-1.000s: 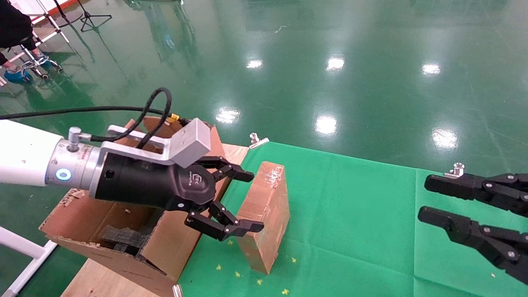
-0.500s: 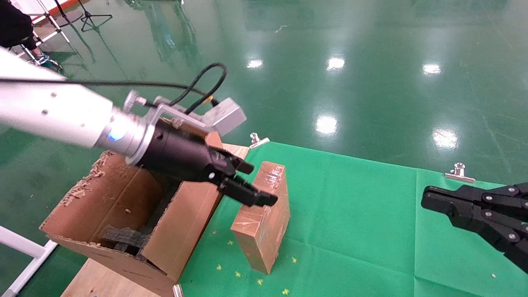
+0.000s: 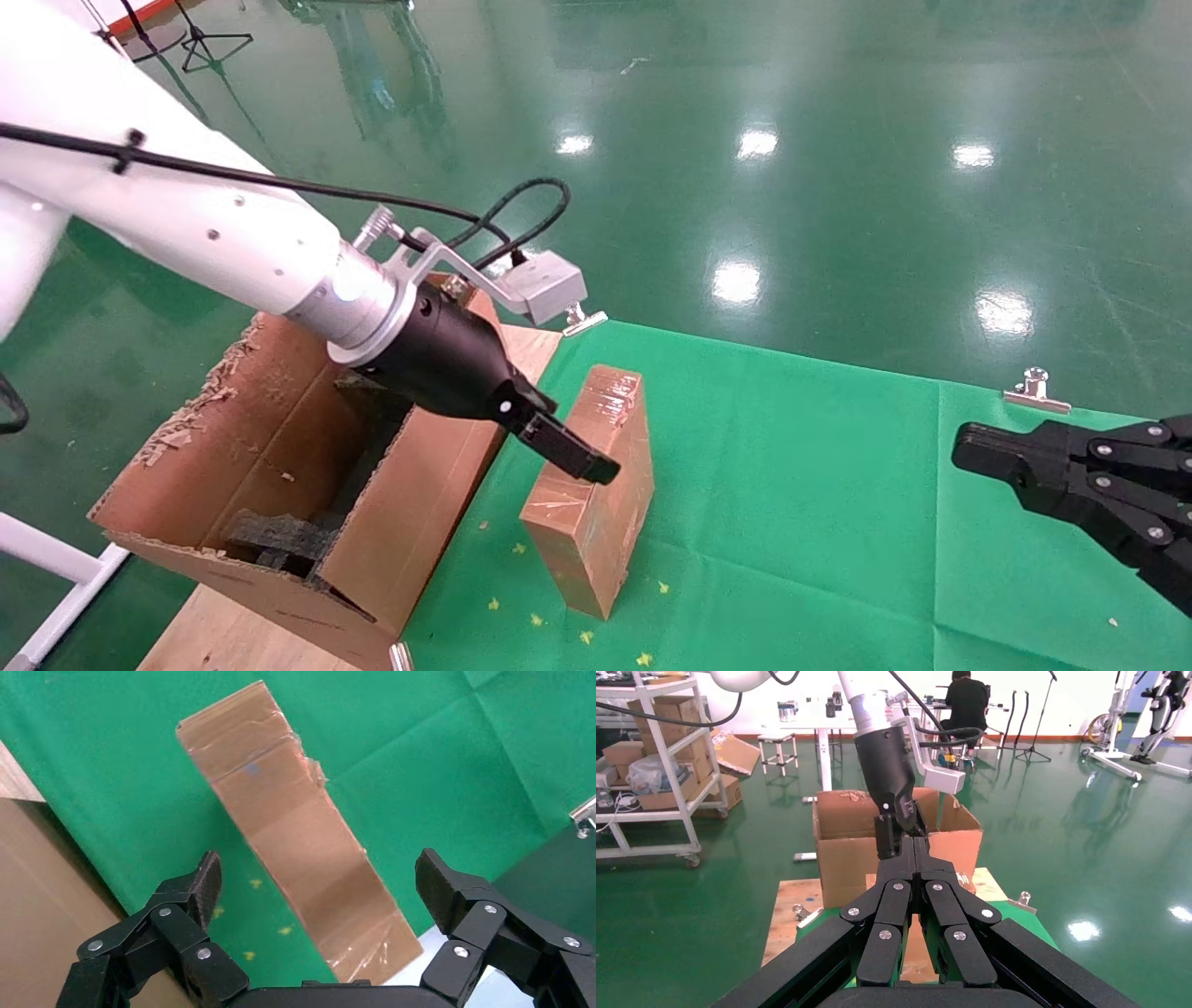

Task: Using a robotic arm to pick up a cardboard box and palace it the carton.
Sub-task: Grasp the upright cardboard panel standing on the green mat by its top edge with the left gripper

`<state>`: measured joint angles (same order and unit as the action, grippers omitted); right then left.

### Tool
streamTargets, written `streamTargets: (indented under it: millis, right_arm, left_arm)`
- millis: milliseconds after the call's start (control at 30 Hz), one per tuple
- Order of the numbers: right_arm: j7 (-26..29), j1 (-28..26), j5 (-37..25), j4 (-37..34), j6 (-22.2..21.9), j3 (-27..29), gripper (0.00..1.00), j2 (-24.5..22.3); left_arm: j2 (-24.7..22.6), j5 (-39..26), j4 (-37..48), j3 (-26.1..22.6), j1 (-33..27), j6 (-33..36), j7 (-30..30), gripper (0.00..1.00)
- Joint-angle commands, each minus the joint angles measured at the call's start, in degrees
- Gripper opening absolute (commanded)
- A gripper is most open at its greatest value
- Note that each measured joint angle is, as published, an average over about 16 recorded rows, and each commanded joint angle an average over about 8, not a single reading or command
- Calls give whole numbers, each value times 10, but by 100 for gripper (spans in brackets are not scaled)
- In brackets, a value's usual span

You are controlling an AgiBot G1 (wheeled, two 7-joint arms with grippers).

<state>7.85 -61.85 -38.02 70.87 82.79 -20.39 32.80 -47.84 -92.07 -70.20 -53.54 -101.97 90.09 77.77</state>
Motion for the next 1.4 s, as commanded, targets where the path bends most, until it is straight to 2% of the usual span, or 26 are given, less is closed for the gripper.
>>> streamTargets:
  millis: [33, 67, 300, 333, 567, 600, 1400]
  right_arm:
    - [0, 0, 0, 0, 0, 0, 0, 0]
    - [0, 0, 0, 0, 0, 0, 4, 0]
    - [0, 0, 0, 0, 0, 0, 91, 0]
    - [0, 0, 0, 0, 0, 0, 100, 0]
    - [0, 0, 0, 0, 0, 0, 100, 0]
    - [0, 0, 0, 0, 0, 0, 100, 0]
    - [0, 0, 0, 0, 0, 0, 100, 0]
  left_arm:
    - [-5, -6, 2, -17, -5, -2, 7, 100]
    - [-7, -5, 3, -20, -4, -4, 9, 100]
    - [-17, -7, 9, -40, 0, -9, 22, 100]
    - [-18, -8, 9, -43, 0, -9, 24, 93]
    - [-22, -14, 9, -51, 0, -10, 28, 7]
    - [-22, -14, 9, -51, 0, -10, 28, 1]
    - [-20, -10, 9, -45, 1, -10, 27, 0]
